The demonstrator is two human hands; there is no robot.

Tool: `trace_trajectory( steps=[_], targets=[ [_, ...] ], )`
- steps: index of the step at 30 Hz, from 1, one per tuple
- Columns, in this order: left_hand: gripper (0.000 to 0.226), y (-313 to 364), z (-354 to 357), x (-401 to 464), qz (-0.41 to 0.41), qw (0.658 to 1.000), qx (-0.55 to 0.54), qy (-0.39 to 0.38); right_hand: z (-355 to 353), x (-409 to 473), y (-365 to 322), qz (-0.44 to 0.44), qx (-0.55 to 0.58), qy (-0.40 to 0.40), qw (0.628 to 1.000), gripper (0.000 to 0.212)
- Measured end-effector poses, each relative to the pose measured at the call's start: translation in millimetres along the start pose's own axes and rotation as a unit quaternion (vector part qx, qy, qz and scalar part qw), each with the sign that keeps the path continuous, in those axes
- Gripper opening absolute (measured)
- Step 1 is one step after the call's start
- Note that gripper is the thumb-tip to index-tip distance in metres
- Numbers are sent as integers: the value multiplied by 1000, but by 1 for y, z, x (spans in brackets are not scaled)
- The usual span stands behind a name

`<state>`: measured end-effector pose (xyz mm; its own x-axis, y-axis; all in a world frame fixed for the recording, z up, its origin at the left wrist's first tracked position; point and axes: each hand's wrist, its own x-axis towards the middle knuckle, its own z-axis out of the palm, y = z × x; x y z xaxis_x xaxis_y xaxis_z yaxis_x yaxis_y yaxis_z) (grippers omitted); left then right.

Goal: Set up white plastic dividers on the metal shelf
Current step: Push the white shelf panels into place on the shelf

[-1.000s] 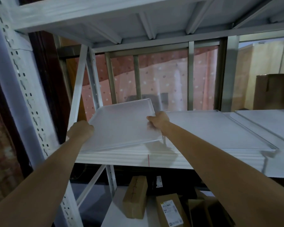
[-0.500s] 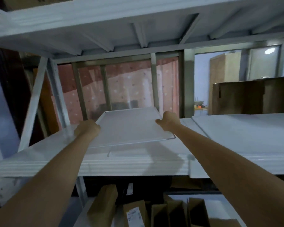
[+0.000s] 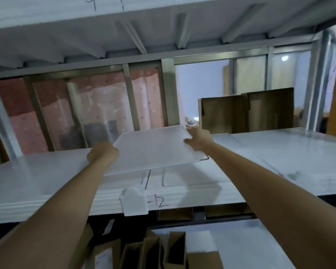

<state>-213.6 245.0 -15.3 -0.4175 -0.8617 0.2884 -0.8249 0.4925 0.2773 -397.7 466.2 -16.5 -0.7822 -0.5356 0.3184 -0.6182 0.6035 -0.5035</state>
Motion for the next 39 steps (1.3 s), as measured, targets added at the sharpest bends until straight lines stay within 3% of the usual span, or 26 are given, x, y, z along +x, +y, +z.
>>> trace_trajectory(
  steps=[3,6,12,16,24,31,39],
  targets=[
    [36,28,-1,0,29,999,-13,-5,-20,-1,23,16,-14,18,1000,23],
    [37,59,1,5,66,998,-22,-3,-37,0,47,50,-27,40,998,44],
    [36,123,3,-20,88,995,-48,-6,-74,0,99,86,-51,50,994,37],
    [34,166,10,-41,99,994,-42,-13,-103,1,138,89,-73,59,992,29],
    [28,264,28,-95,110,992,-56,-24,-163,2,237,81,-104,61,989,36],
    [31,358,51,-146,118,991,-59,-22,-213,-8,326,65,-149,37,986,22],
    [24,412,67,-181,139,987,-61,-52,-239,-23,382,75,-188,59,977,23]
  ],
)
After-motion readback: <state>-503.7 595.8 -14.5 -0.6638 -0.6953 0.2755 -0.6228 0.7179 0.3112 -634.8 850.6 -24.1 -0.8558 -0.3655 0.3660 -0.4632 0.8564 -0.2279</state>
